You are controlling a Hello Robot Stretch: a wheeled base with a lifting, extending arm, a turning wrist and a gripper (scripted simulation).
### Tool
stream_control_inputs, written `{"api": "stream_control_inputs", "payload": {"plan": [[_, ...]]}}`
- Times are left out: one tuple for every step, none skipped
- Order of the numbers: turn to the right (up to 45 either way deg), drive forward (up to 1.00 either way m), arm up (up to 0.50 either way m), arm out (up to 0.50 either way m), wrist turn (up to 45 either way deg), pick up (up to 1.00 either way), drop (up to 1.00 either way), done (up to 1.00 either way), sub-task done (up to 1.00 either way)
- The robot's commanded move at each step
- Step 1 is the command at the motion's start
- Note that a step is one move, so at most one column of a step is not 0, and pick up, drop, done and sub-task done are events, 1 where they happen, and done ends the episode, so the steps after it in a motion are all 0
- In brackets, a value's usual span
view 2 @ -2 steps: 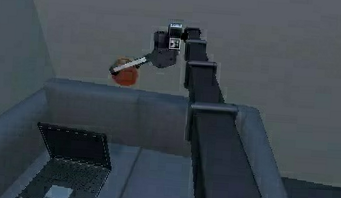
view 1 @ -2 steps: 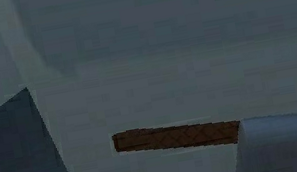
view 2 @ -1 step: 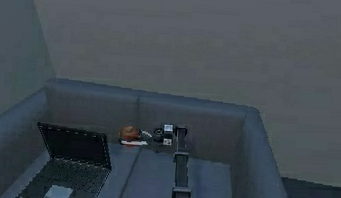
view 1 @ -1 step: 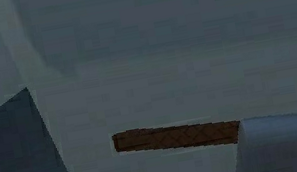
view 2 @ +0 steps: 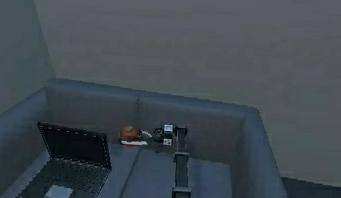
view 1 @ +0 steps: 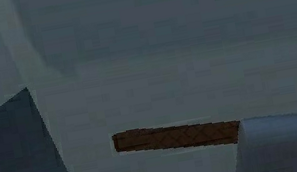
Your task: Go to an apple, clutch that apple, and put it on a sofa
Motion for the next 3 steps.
{"api": "stream_control_inputs", "payload": {"plan": [[0.0, 0.00, 0.00, 0.00, 0.0, 0.00, 1.00, 0.00, 0.00], [0.0, 0.00, 0.10, 0.00, 0.0, 0.00, 0.00, 0.00, 0.00], [0.0, 0.00, 0.00, -0.08, 0.0, 0.00, 0.00, 0.00, 0.00]]}}
